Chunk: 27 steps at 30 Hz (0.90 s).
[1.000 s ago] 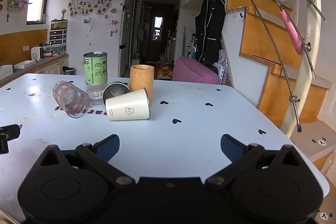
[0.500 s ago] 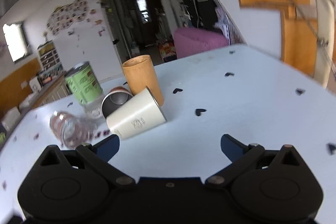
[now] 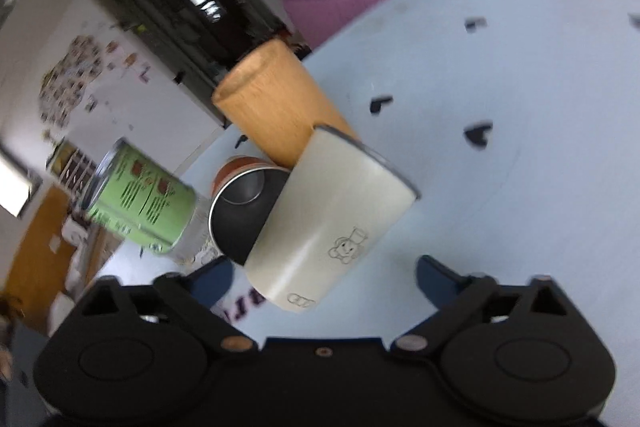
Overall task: Flip cup upright
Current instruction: 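Reach the right tool to the cream paper cup lying on its side and grasp it, then lift the cream cup with the right tool and rotate it rim-up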
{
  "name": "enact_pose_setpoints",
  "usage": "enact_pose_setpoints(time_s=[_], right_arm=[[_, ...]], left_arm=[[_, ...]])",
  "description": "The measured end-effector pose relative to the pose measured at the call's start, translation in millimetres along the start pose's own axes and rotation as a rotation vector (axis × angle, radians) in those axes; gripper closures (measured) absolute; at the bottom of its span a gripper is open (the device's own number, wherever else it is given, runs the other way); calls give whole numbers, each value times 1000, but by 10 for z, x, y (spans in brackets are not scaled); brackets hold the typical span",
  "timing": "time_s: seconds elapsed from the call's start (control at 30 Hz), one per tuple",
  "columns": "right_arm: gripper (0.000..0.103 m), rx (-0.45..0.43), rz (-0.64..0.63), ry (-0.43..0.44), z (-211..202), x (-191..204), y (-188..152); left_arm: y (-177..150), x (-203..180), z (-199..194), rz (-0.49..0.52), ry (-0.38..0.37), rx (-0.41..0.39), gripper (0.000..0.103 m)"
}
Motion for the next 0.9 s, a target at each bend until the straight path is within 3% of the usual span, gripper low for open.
enact_pose_setpoints(time_s=[0.17, 0.3, 0.4, 0.6, 0.9], right_arm=[[12, 21, 127, 32, 165, 2, -27], [31, 29, 170, 34, 206, -16, 13], [34, 65, 189, 73, 184, -71, 17], [44, 130, 80, 134, -108, -181, -37], [52, 228, -60, 205, -654, -520, -153]], left_arm=[[-14, 79, 33, -12, 21, 0, 0], [-3, 93, 27, -16, 34, -5, 0], [2, 71, 22, -18, 31, -8, 0], [-12, -56, 0, -8, 13, -8, 0], [-28, -350, -32, 23, -42, -9, 0]])
Point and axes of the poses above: each gripper's, at about its wrist camera, not at the fingertips, and z roughly the way its jaws point, x to its left, y to its top, the point moved 8 cm from there along z, roughly the way its jaws point, and after that the axes turned 3 degrees about -x, right-handed, at the moved point
